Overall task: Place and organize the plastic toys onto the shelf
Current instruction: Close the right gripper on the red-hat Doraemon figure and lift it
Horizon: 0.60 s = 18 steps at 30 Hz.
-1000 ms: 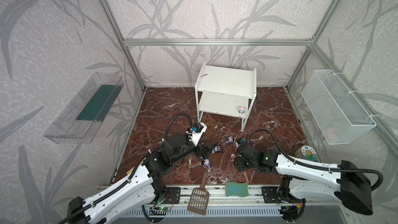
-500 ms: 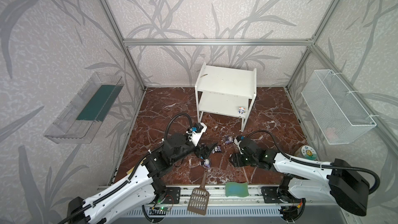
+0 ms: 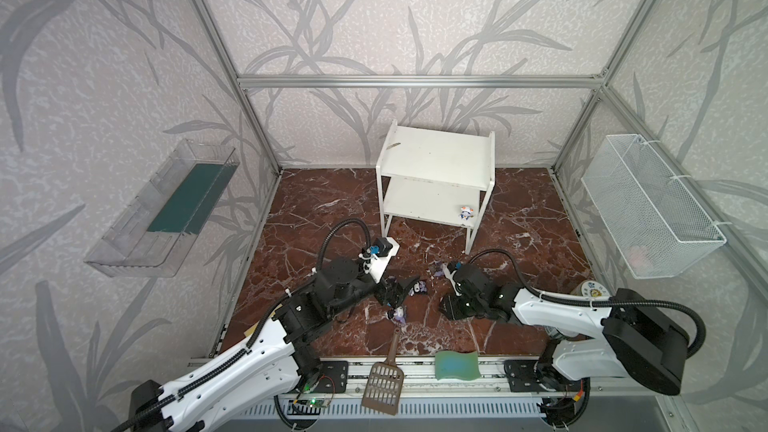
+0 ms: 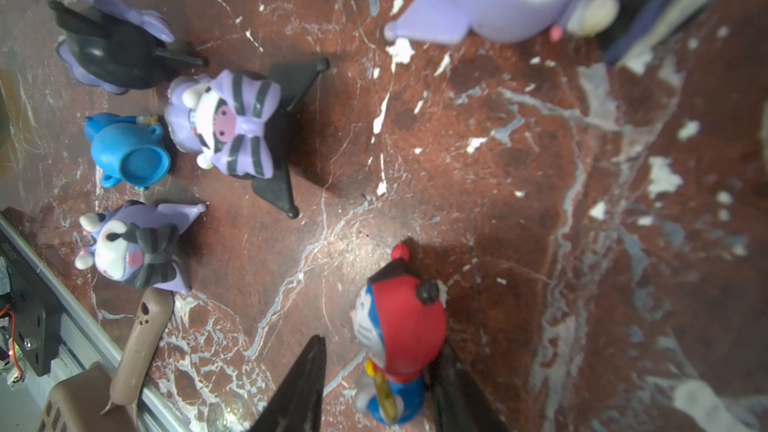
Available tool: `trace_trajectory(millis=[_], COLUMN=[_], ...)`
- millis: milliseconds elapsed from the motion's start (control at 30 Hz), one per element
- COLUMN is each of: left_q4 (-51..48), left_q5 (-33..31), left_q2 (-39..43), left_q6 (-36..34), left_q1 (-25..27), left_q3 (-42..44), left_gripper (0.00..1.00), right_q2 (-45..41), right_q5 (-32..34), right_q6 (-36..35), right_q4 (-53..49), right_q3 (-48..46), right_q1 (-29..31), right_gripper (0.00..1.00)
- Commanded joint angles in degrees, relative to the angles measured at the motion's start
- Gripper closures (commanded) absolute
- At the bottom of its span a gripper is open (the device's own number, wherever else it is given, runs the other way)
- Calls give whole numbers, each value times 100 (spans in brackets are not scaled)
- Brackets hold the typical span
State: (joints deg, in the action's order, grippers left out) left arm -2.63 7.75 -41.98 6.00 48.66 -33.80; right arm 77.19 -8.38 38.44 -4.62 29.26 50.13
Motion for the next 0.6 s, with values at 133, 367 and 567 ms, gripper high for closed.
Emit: trace_trajectory(millis=[133,367,567], left_q4=[-19,6,-18], left_q5=[-24,-6,-9], left_q2=[-2,-25,-1], left_q6=[-22,-20,-16], left_q1=[27,22,20], left_q3=[-144,-140,-136], left_gripper=[1,1,1], right_q2=[-36,-78,31], right_q5=[258,381,346], right_q6=[-357,-382,-416], right_q4=[-768,-962,-892], right_q3=[45,28,71], right_q1=[100,209,241], right_gripper=[58,59,72])
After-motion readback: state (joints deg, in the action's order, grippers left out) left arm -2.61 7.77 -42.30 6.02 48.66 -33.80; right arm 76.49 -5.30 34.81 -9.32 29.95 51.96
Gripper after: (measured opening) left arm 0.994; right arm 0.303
